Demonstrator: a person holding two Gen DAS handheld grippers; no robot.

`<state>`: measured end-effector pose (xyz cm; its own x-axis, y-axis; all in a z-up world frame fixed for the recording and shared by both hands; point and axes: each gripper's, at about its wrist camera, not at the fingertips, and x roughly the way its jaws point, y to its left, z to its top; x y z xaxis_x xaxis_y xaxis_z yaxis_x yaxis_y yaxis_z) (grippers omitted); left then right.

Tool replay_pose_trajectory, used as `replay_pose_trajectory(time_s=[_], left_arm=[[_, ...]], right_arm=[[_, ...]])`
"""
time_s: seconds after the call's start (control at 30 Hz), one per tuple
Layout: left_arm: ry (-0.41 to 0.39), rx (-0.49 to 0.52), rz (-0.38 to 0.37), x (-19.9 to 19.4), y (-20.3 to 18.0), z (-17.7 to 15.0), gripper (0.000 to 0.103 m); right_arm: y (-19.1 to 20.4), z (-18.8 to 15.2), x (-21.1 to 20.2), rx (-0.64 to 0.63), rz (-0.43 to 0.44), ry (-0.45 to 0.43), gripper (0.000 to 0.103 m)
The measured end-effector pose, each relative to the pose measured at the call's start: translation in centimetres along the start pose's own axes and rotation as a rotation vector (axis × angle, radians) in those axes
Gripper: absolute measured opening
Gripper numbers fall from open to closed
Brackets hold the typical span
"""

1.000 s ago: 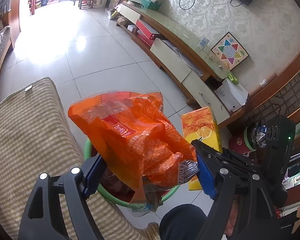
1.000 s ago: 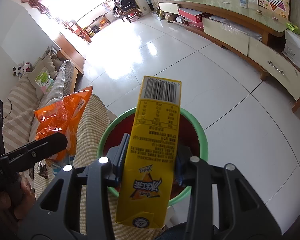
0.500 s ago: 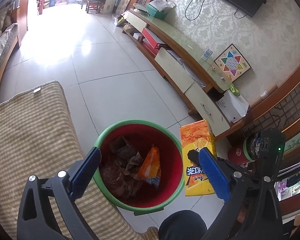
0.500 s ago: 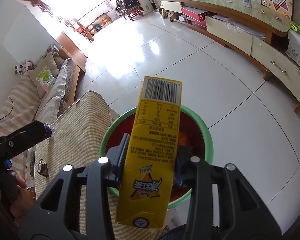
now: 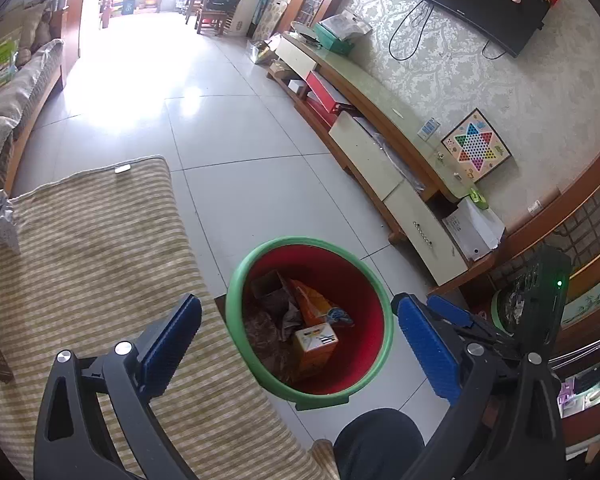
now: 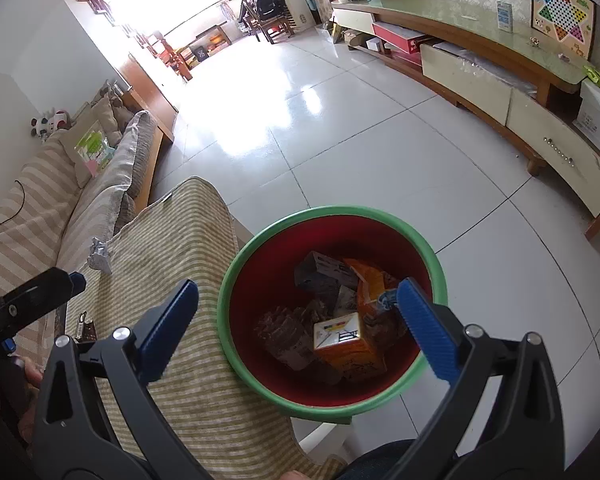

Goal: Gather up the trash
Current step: 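Withdraw both tools from the bin back over the table, then grasp the brown milk carton with the left tool while the right tool grasps the crumpled paper wad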

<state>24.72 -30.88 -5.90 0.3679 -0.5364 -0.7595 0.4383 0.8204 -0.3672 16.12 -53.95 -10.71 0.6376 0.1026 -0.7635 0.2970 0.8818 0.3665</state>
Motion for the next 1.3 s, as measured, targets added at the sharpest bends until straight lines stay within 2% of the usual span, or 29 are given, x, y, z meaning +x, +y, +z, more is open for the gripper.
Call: replay_pose_trajectory(time_s=[0.17,0.67,0.77,0.87,0.97,1.13,1.3], left_arm=[[-0.025,-0.029,0.028,-2.9,2.1,-1.9,0.095],[-0.111,-0.174,0.146,-12.2,12.6,-8.1,0.095],[-0.133,-0.200,0.189,-14.0,14.8,-9.4,0.095],[-0.150,-0.188,0.279,-15.3,16.5,-10.8,0.095],[-0.146,-0.198,0.332,-16.1,18.8,-12.3,0.095],[-0.131,-0.307,0.354,-16.2,23.4,-13.9,0.095],[-0.106,-0.347,0.360,-14.6,26.0,-13.9,0.095]], right_arm=[[2.1,-0.5,-0.6,-0.006,-0.011,-0.007,0.098],[14.1,-3.6,-0.9,-0.197,0.050,0.014,0.098],[16.8,-4.3,-0.9,-0.238,0.060,0.022,0.098],[19.4,-5.0,-0.8,-0.282,0.075,0.030,0.098],[21.8,-5.8,-0.4,-0.338,0.083,0.043,0.098],[25.4,-7.0,0.3,-0.415,0.102,0.055,0.098],[27.7,-7.6,2.4,-0.446,0.120,0.089,0.098]])
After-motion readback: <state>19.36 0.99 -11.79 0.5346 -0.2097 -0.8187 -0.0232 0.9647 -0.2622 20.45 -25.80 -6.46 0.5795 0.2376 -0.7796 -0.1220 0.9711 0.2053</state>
